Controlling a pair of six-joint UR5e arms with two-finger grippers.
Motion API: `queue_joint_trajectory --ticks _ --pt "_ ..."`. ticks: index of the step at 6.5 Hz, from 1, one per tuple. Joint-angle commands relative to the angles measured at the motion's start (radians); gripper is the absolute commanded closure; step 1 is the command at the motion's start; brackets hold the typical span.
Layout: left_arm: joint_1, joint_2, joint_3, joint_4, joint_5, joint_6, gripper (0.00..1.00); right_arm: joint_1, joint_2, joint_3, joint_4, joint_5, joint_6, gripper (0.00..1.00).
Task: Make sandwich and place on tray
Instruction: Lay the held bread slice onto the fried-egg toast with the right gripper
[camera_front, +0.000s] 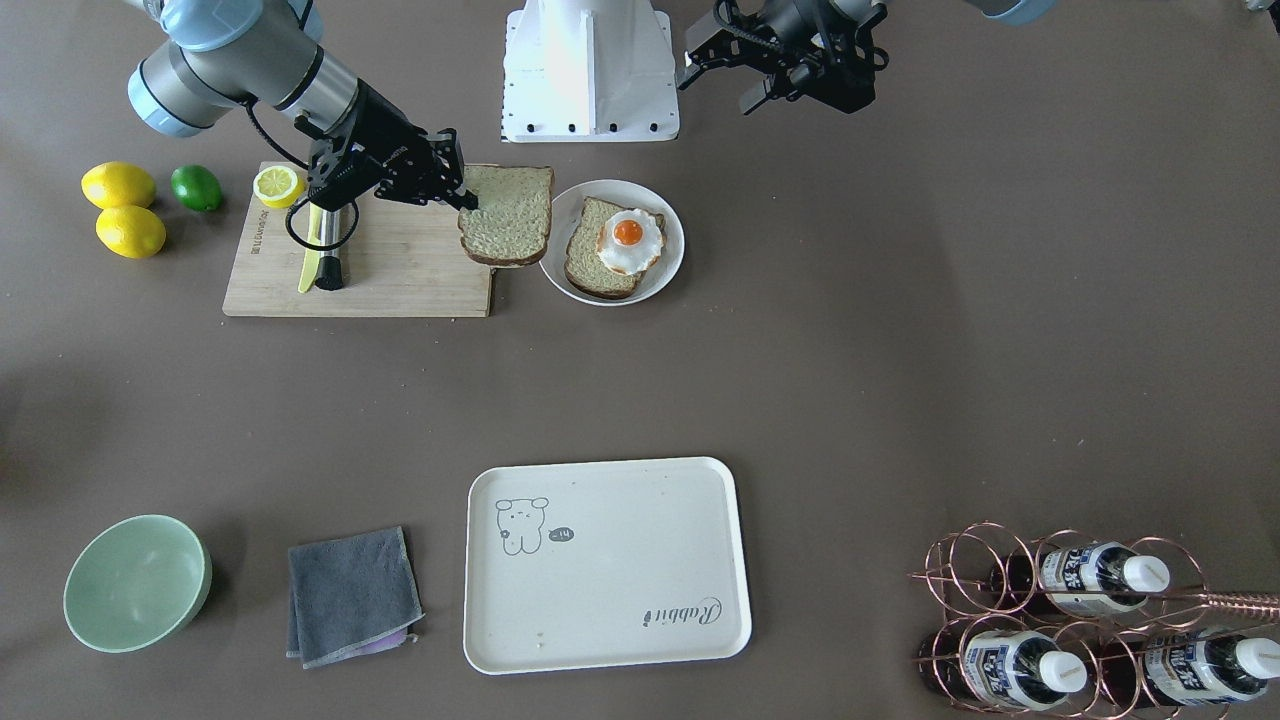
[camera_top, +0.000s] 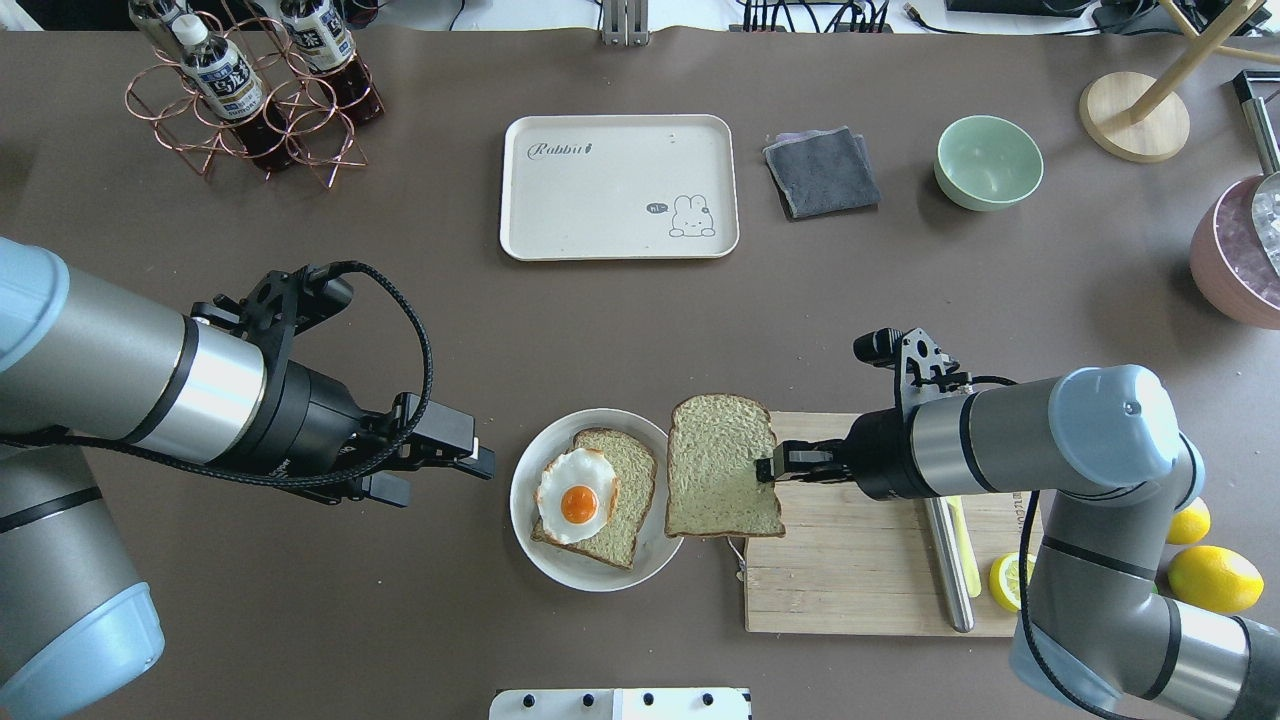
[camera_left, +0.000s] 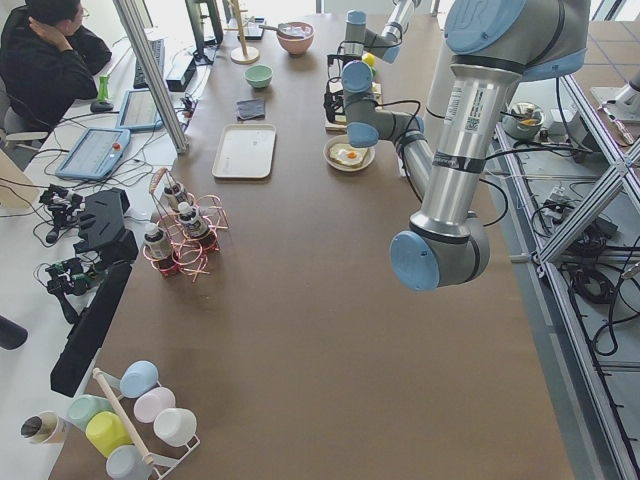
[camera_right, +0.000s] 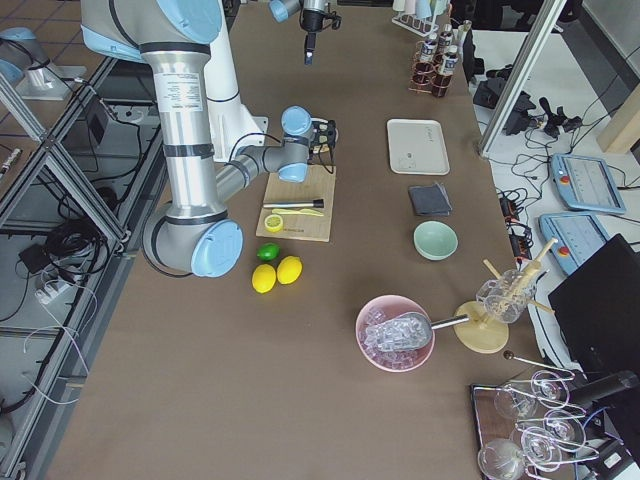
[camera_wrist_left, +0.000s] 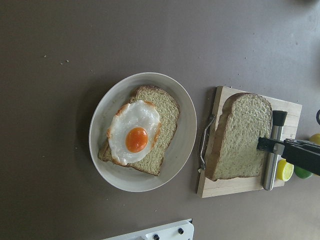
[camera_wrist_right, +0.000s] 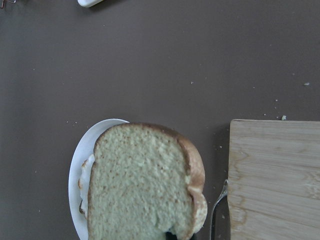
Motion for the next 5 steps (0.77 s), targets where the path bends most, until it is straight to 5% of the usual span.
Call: queue_joint_trajectory --ticks 1,3,5 --pt "-0.002 0.002 0.003 -0.001 0.000 -0.001 0.03 -0.033 0.071 -0.022 -0.001 -0.050 0.144 1.00" --pt "-0.003 0.005 0.005 -0.001 0.000 0.001 0.03 -0.131 0.119 -0.022 -0.045 -0.225 0.252 1.00" --pt "-0.048 0.017 0.023 0.000 0.003 0.010 0.03 -0.164 0.133 -0.022 -0.085 -0.280 0.262 1.00"
